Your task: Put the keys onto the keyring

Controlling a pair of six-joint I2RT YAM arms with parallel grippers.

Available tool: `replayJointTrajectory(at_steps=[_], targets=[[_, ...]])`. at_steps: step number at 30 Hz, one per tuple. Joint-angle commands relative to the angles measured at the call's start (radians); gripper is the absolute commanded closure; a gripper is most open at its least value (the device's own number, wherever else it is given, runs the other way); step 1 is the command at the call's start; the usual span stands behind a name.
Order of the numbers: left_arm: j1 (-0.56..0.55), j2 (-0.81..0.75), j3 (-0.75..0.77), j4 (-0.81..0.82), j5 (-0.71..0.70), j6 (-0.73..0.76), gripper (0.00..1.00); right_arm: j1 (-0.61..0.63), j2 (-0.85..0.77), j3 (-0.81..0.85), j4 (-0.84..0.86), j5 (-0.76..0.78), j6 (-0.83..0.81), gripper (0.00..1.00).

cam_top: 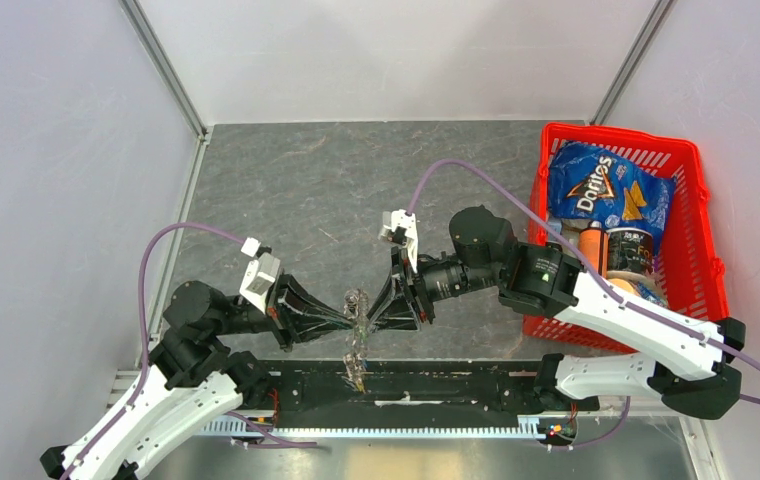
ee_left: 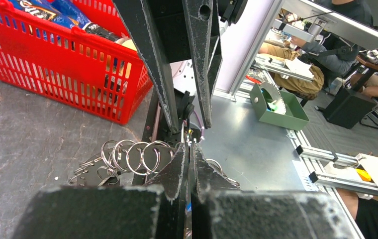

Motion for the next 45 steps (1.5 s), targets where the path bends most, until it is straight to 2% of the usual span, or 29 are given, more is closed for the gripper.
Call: replayJointTrajectory(at_steps=[1,25,30,45], targets=[[0.001,-0.004,0.007,0.115,0.008,-0.013,0.98,-0.002,-0.004,0.048,0.014,0.003,-0.049,0.64],[0.001,-0.007,0.010,0.173,0.008,-0.069,0.98,0.095,0.060,0.148,-0.037,0.070,-0.161,0.65],[0.001,-0.004,0.011,0.186,0.008,-0.076,0.98,0.111,0.058,0.149,-0.029,0.098,-0.164,0.69],[0.001,0.001,0.002,0.207,0.014,-0.089,0.98,0.135,0.040,0.141,0.029,0.158,-0.166,0.73]])
